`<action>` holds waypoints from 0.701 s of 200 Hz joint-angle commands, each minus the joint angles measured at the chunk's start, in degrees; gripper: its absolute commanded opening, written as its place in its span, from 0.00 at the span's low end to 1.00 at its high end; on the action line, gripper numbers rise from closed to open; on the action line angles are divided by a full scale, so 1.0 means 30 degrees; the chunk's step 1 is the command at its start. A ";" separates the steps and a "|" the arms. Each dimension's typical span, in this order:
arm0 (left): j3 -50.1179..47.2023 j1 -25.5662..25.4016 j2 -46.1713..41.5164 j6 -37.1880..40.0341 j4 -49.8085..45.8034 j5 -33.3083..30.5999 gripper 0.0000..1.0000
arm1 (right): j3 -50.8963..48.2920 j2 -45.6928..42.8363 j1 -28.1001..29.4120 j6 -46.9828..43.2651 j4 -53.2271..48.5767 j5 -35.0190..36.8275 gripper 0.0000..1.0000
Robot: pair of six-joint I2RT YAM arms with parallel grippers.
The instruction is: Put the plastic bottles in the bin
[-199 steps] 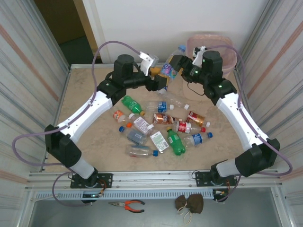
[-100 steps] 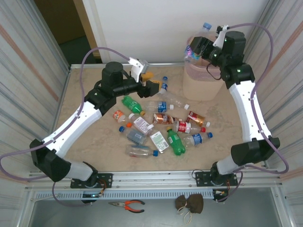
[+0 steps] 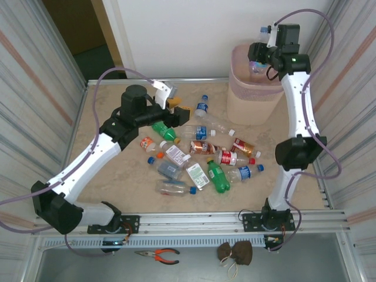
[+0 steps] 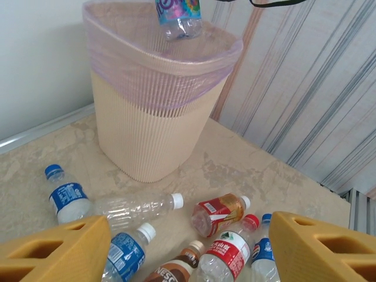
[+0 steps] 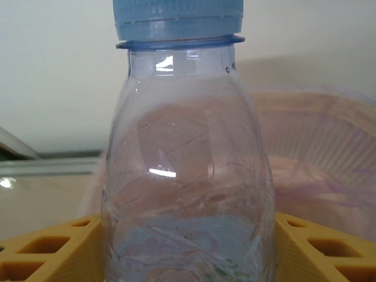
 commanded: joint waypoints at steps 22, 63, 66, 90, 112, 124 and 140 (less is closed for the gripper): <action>-0.0937 0.0487 -0.1079 -0.0299 -0.0050 -0.0344 0.72 | 0.2253 0.2806 -0.0487 -0.3280 -0.3409 0.2086 0.65; -0.1754 0.0862 -0.1350 -0.0452 -0.0111 -0.0426 0.72 | 0.2388 0.4713 -0.0834 -0.4065 -0.3872 0.3178 0.66; -0.1809 0.0890 -0.1354 -0.0470 -0.0080 -0.0428 0.72 | 0.2388 0.4872 -0.0836 -0.4069 -0.3927 0.3217 0.66; -0.2176 0.1055 -0.1256 -0.0724 0.0000 -0.0298 0.72 | 0.2560 0.5898 -0.1085 -0.4119 -0.4295 0.3342 0.66; -0.2333 0.1046 -0.1070 -0.0791 0.0050 -0.0224 0.72 | 0.2667 0.6828 -0.1206 -0.4242 -0.4646 0.3417 0.67; -0.2393 0.1046 -0.1021 -0.0872 0.0089 -0.0180 0.72 | 0.2658 0.7320 -0.1233 -0.4347 -0.4748 0.3432 0.67; -0.2444 0.1051 -0.0933 -0.0946 0.0160 -0.0107 0.72 | 0.2676 0.7887 -0.1234 -0.4365 -0.4859 0.3410 0.67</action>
